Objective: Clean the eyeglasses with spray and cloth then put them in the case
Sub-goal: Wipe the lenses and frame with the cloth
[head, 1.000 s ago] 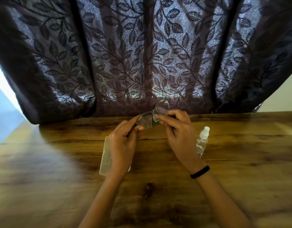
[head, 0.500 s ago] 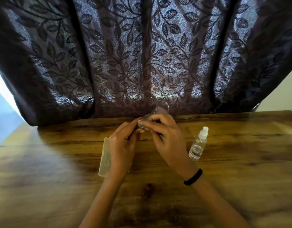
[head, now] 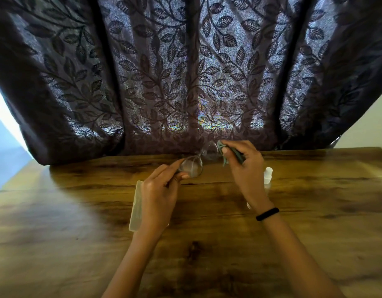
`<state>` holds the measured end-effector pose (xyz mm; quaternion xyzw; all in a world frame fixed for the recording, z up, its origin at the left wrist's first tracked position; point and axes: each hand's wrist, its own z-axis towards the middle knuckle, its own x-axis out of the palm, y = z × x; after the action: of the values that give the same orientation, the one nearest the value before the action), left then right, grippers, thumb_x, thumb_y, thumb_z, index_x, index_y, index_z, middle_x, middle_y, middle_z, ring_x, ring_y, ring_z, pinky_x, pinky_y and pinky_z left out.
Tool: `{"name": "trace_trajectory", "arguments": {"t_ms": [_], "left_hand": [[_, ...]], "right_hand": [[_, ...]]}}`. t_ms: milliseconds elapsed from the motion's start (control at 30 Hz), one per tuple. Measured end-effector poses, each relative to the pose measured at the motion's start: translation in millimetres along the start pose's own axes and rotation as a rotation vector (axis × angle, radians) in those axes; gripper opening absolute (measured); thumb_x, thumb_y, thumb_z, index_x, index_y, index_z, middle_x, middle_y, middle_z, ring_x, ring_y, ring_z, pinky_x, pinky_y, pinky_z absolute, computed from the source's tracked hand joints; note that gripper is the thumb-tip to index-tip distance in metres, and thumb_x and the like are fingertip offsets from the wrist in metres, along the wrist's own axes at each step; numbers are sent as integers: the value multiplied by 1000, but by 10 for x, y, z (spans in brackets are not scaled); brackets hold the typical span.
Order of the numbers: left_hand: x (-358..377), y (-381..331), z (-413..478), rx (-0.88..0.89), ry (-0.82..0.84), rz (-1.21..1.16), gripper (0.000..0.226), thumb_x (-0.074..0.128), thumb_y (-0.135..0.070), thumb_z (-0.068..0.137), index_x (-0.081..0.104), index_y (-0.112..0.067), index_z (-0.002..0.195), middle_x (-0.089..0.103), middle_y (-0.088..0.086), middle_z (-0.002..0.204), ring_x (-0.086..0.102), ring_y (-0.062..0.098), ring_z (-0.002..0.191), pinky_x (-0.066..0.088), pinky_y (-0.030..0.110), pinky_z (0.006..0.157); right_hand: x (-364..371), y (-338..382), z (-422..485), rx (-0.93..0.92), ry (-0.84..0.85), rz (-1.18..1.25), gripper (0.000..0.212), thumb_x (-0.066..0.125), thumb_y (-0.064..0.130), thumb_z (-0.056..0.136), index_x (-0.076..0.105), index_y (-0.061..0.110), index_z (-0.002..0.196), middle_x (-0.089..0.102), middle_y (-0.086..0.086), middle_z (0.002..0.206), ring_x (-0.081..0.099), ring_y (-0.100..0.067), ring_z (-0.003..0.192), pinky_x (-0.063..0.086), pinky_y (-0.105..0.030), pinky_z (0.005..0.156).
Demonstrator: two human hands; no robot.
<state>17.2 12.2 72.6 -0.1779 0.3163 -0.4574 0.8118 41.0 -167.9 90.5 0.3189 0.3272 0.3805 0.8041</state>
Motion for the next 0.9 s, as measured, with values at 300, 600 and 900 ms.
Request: {"name": "trace_trajectory", "arguments": {"t_ms": [300, 600, 900], "left_hand": [[-12, 8, -96, -166, -16, -209, 31, 61, -4, 82, 60, -22, 107, 63, -6, 74, 60, 12, 65, 50, 26, 56], [104, 129, -168, -227, -44, -286, 26, 58, 0, 82, 66, -13, 103, 61, 6, 69, 58, 7, 59, 47, 19, 52], [121, 114, -186, -138, -79, -271, 33, 55, -6, 81, 59, -28, 106, 60, 1, 68, 55, 10, 58, 48, 34, 53]], "right_hand": [[19, -69, 3, 9, 82, -11, 19, 61, 11, 86, 68, 9, 103, 62, -12, 100, 62, -21, 90, 51, -29, 82], [126, 40, -176, -205, 212, -106, 20, 56, 14, 88, 68, 15, 103, 58, -3, 93, 55, -17, 91, 46, -24, 77], [36, -72, -9, -102, 59, -153, 17, 59, 9, 86, 69, 9, 101, 61, -10, 90, 60, -19, 80, 39, -8, 71]]}}
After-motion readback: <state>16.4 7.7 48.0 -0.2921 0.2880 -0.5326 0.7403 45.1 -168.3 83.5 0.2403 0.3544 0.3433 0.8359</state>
